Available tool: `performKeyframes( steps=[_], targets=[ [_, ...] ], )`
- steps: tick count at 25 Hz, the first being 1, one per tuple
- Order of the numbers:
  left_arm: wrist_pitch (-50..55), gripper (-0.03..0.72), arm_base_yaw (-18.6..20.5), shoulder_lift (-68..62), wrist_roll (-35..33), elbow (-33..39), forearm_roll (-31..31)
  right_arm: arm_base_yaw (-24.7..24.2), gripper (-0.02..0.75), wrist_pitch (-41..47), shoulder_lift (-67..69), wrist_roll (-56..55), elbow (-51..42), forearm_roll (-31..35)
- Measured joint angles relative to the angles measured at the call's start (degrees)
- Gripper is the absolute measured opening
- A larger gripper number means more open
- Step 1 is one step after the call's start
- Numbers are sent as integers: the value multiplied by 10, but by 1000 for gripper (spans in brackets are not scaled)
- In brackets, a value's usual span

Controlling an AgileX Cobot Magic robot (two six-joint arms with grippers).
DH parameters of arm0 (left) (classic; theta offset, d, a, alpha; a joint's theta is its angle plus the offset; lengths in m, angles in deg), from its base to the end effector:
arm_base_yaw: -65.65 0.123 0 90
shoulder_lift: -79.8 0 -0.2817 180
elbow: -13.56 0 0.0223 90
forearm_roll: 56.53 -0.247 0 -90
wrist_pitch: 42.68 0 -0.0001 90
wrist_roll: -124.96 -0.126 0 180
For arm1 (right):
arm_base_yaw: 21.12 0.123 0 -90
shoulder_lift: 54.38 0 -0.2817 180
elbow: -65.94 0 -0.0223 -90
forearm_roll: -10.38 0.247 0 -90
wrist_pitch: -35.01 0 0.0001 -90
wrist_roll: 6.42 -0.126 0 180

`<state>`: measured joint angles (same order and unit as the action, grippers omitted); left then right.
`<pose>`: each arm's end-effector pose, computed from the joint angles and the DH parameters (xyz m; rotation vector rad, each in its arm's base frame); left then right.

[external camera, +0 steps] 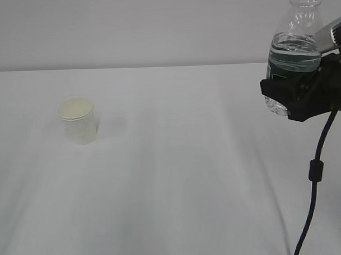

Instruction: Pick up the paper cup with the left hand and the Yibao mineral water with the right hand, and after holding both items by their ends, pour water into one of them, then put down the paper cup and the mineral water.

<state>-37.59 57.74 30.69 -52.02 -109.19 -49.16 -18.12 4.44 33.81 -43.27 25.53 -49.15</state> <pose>0.1743 -0.0257 0.2417 -0.0342 1.9506 -0.2222 0.2998 0.0709 0.2255 -0.6498 1.8083 0.2578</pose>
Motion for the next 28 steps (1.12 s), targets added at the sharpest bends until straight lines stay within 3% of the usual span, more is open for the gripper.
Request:
performKeyframes(
  steps=[8,22,28],
  targets=[
    [-37,450,-32,-50,0,1,-41,0,422,1,0,0,0,0],
    [-153,438,-34,-216,0,2,-60,0,422,0,0,0,0,0],
    [-256,428,-34,-216,1,64,-37,0,422,0,0,0,0,0]
  ],
)
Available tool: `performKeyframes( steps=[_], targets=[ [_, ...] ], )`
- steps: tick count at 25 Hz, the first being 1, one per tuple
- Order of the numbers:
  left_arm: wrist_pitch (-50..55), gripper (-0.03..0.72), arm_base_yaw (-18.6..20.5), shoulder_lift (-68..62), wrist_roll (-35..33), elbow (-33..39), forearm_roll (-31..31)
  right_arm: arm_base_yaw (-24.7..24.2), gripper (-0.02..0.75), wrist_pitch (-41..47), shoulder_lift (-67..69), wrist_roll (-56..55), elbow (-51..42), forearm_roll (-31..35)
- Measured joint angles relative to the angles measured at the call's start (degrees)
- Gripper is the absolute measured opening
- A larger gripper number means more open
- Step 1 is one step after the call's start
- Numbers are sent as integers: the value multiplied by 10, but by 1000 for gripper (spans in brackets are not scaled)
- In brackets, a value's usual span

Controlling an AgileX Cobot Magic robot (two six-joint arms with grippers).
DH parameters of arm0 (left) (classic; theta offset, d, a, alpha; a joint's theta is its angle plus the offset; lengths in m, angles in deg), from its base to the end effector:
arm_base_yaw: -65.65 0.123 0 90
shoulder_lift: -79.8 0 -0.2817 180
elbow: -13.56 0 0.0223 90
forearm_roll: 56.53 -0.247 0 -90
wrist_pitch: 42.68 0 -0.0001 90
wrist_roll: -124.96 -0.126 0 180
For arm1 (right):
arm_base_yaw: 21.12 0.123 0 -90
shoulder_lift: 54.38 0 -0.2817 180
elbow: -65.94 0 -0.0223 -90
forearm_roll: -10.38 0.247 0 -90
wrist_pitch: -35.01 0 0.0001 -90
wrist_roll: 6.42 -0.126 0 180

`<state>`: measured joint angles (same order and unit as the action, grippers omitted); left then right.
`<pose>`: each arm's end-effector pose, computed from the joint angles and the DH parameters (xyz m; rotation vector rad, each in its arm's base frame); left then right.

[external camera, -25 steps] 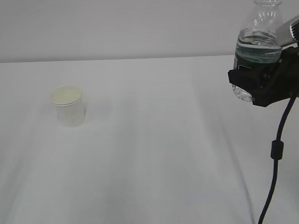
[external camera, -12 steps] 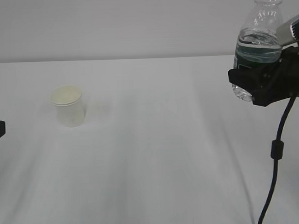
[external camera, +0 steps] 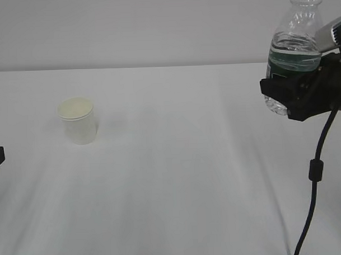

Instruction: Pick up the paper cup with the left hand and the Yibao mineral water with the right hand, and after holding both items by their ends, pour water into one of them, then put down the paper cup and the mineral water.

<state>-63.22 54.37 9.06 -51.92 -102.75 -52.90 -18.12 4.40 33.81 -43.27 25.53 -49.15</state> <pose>0.2106 -0.0392 0.1808 0.0684 1.9915 -0.1786 0.2998 0.0710 0.2256 -0.6499 1.8077 0.2584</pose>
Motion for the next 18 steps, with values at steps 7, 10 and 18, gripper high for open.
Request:
performKeyframes(
  steps=[7,10,18],
  targets=[
    [-96,420,-32,0,0,66,-2,0,422,-1,0,0,0,0],
    [-138,419,-57,0,1,100,-3,0,421,-1,0,0,0,1],
    [-209,419,-68,0,3,138,-3,0,421,-2,0,0,0,1]
  ],
)
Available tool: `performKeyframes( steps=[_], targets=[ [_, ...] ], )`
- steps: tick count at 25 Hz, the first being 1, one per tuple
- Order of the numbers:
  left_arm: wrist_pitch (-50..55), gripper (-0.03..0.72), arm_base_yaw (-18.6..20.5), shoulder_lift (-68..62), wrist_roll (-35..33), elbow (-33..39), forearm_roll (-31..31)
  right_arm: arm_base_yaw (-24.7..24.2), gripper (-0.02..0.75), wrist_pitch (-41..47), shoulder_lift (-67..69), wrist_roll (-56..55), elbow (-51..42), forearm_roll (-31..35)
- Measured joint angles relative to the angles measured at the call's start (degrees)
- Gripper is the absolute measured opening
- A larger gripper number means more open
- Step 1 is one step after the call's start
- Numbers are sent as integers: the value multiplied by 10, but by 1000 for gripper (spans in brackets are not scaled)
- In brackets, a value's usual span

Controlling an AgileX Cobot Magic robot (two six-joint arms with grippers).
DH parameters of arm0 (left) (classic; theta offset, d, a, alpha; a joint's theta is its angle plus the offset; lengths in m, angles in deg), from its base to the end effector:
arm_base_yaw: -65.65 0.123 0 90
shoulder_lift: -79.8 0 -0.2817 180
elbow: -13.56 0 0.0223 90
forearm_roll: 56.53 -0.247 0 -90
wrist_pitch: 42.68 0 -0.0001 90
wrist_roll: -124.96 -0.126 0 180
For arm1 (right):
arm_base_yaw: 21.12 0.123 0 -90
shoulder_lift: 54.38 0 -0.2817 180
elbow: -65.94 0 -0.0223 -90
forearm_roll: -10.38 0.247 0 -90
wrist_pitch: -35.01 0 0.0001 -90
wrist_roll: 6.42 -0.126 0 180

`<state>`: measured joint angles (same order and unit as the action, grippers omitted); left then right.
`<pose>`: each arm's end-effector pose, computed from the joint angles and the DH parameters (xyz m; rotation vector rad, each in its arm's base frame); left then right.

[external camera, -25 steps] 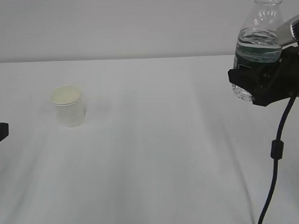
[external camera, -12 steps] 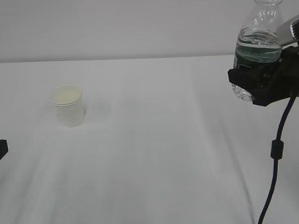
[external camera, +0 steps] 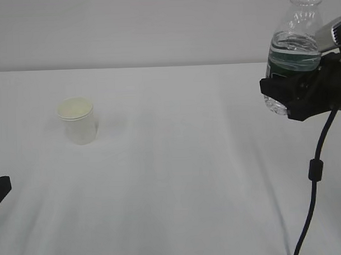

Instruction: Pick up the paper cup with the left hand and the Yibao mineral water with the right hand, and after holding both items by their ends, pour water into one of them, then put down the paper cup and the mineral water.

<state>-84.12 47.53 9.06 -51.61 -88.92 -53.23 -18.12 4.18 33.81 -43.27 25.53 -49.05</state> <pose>0.1692 -0.0503 0.1540 0.1729 1.8647 -0.2542 0.2998 0.0713 0.2260 -0.6489 1.8048 0.2619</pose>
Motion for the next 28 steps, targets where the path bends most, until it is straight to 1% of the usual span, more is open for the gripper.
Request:
performKeyframes(
  steps=[7,11,15,17,19,21,23,25,28],
  targets=[
    [-43,415,0,-10,0,0,5,0,421,0,0,0,0,0],
    [-75,415,0,-46,1,0,14,0,421,0,0,0,0,-1],
    [-134,417,0,-96,1,0,21,0,421,0,0,0,0,-1],
    [-166,437,0,-123,1,0,22,0,421,0,0,0,0,-1],
    [-200,485,0,-157,1,0,22,0,421,0,0,0,0,-2],
    [-227,555,0,-192,1,0,22,0,421,0,0,0,0,-2],
    [-236,589,0,-236,1,-1,22,0,421,0,0,0,0,-3],
    [-238,596,0,-273,1,-6,22,0,421,0,0,0,0,-4],
    [-240,574,0,-311,1,-12,22,0,421,0,0,0,0,-5]
  ],
)
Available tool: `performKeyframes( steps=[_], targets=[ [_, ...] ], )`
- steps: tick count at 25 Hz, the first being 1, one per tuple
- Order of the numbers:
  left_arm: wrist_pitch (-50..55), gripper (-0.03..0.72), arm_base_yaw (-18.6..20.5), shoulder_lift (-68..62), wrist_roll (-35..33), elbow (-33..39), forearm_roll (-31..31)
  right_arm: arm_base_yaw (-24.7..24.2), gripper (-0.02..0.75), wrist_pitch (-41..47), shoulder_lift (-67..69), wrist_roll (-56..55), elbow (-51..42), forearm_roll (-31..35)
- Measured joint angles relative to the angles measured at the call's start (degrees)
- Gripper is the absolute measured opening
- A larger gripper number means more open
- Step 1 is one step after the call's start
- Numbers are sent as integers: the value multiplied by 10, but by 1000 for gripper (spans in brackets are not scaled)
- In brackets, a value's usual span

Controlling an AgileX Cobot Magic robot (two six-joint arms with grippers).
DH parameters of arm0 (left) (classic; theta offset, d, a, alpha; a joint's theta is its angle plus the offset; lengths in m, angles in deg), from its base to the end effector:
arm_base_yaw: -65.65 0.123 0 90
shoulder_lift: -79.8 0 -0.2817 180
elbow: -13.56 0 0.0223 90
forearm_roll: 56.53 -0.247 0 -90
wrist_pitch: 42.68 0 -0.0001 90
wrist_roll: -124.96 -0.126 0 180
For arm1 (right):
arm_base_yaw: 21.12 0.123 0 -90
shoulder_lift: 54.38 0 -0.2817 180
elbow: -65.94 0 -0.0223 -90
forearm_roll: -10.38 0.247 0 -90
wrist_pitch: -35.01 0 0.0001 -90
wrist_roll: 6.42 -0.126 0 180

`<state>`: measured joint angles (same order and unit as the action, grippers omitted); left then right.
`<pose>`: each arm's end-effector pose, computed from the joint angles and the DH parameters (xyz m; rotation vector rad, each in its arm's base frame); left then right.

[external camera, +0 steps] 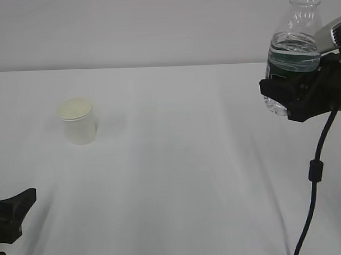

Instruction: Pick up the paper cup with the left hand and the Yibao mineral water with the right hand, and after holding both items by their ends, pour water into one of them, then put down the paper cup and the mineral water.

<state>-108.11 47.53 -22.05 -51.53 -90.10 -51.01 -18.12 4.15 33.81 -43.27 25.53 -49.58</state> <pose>0.1969 -0.0528 0.1037 0.1544 1.9668 -0.1868 0.2994 0.0716 0.2256 -0.6594 1.8041 0.2596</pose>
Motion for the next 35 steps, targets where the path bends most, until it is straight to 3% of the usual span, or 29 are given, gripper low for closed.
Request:
performKeyframes(
  steps=[12,35],
  targets=[
    [-1,545,0,-14,0,-6,0,0,420,0,0,0,0,-3],
    [-3,552,0,-133,0,-158,-24,0,420,-1,0,0,0,-4]
  ],
)
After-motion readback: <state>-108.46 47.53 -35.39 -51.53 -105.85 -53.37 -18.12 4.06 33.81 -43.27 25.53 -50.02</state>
